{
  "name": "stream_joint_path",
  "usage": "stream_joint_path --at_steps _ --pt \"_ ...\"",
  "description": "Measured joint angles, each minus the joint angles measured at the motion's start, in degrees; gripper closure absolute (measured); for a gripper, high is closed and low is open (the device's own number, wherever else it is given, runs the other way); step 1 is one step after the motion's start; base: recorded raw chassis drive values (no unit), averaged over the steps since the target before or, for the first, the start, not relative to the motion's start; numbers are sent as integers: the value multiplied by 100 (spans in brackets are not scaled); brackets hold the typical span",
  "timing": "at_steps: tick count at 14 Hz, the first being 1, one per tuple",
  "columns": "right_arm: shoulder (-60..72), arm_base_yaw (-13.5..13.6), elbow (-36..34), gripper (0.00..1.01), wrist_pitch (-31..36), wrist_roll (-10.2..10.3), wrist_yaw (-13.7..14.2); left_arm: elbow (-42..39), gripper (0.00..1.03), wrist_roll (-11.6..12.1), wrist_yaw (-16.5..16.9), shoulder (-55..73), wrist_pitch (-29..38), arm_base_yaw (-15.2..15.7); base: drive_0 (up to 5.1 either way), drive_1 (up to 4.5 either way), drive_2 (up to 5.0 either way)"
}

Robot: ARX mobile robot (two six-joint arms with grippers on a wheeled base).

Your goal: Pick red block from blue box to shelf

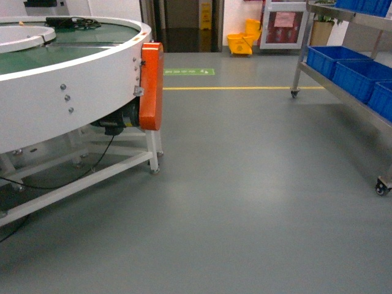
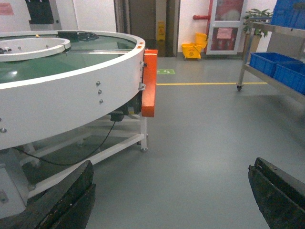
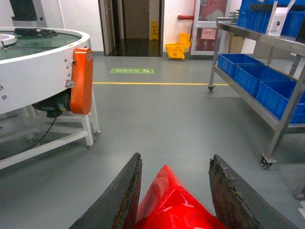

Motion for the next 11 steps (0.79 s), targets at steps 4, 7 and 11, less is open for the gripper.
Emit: stream_joint_path --at_steps 4,7,11 --pt "0 0 0 64 -4 0 0 0 5 0 -4 0 -4 0 -2 430 -433" --pt "0 0 0 64 -13 0 2 0 5 2 2 0 7 0 2 434 -431" --pt "0 0 0 64 17 0 0 0 5 2 0 0 28 0 1 435 -432"
